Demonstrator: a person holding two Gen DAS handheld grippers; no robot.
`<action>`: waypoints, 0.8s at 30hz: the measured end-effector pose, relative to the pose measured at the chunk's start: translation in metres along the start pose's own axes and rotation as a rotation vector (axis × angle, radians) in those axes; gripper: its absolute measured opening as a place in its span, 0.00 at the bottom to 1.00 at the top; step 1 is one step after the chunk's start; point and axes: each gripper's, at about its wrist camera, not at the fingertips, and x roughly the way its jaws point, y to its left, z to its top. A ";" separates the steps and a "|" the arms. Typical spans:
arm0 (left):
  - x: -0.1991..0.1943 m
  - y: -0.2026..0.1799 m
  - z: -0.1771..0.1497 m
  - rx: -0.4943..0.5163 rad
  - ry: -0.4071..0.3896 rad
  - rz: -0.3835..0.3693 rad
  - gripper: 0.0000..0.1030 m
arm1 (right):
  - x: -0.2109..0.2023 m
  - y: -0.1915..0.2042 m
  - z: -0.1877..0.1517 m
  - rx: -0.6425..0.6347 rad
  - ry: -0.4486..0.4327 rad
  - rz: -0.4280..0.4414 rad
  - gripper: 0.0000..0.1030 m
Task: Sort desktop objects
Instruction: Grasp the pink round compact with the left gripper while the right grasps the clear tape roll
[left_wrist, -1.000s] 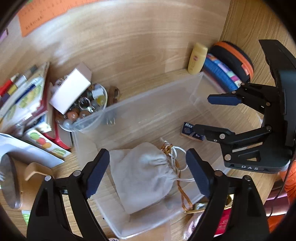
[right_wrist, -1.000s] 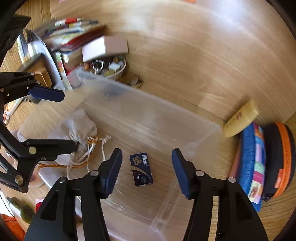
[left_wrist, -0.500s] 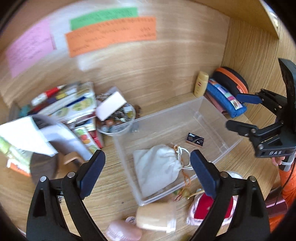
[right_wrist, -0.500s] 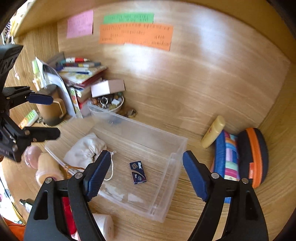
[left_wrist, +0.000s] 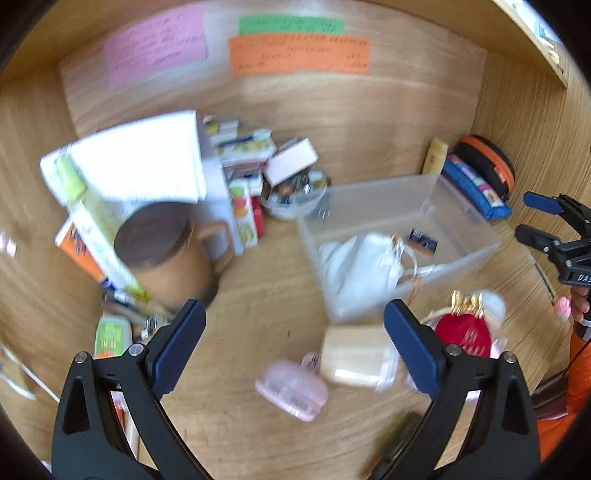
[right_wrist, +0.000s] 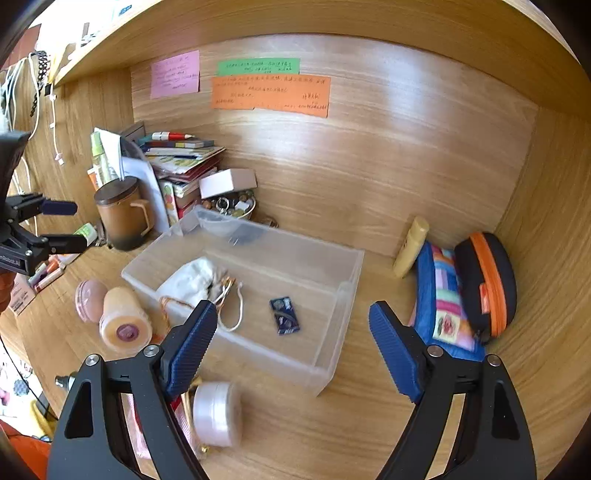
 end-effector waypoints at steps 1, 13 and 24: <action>0.001 0.000 -0.006 -0.005 0.007 0.002 0.95 | 0.000 0.001 -0.004 0.004 0.003 0.000 0.80; 0.024 0.021 -0.071 -0.139 0.106 -0.032 0.95 | 0.010 0.008 -0.062 0.056 0.093 0.024 0.80; 0.055 0.024 -0.075 -0.152 0.158 -0.068 0.95 | 0.025 0.020 -0.079 0.055 0.161 0.112 0.80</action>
